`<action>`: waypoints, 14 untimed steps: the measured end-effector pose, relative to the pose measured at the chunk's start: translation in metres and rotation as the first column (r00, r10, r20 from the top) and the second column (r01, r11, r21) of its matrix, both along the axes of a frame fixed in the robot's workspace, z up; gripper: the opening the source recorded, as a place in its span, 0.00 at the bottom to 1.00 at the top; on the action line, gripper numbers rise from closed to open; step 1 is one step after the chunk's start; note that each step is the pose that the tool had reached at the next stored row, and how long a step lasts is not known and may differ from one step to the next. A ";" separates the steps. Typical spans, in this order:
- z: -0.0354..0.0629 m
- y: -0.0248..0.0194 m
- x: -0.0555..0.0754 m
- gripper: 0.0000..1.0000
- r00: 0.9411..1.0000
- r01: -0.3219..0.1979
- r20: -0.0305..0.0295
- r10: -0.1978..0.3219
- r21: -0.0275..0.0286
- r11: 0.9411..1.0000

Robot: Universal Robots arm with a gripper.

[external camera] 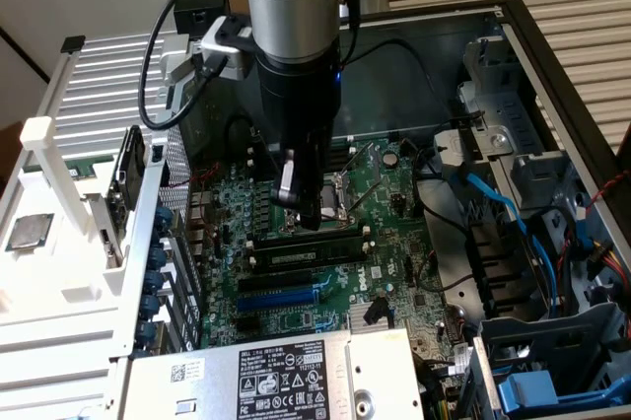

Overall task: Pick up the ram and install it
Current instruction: 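Press down the ram until it locks into place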

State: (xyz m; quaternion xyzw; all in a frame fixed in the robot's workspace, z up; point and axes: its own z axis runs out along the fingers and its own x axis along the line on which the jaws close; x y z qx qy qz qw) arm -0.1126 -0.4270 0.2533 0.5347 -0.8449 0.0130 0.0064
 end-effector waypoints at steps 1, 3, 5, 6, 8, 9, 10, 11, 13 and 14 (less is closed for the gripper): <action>0.0000 0.0000 0.000 0.10 1.000 0.012 0.000 -0.012 0.000 1.000; -0.0001 0.0000 0.000 0.10 0.999 0.034 0.000 -0.034 -0.001 0.999; -0.0001 0.0000 0.000 0.10 0.998 0.058 0.001 -0.058 -0.003 0.998; -0.0001 0.0000 0.000 0.10 0.998 0.068 0.001 -0.068 -0.004 0.998; -0.0001 0.0000 0.000 0.10 0.996 0.086 0.002 -0.086 -0.008 0.996; 0.0000 0.0000 0.000 0.10 0.995 0.095 0.002 -0.095 -0.009 0.995; 0.0000 0.0000 0.000 0.10 0.994 0.106 0.002 -0.106 -0.010 0.994; 0.0000 0.0000 0.000 0.10 0.993 0.117 0.002 -0.117 -0.011 0.993; 0.0000 0.0000 0.000 0.10 0.990 0.140 0.003 -0.140 -0.013 0.990; 0.0000 0.0000 0.000 0.10 0.988 0.151 0.003 -0.151 -0.013 0.988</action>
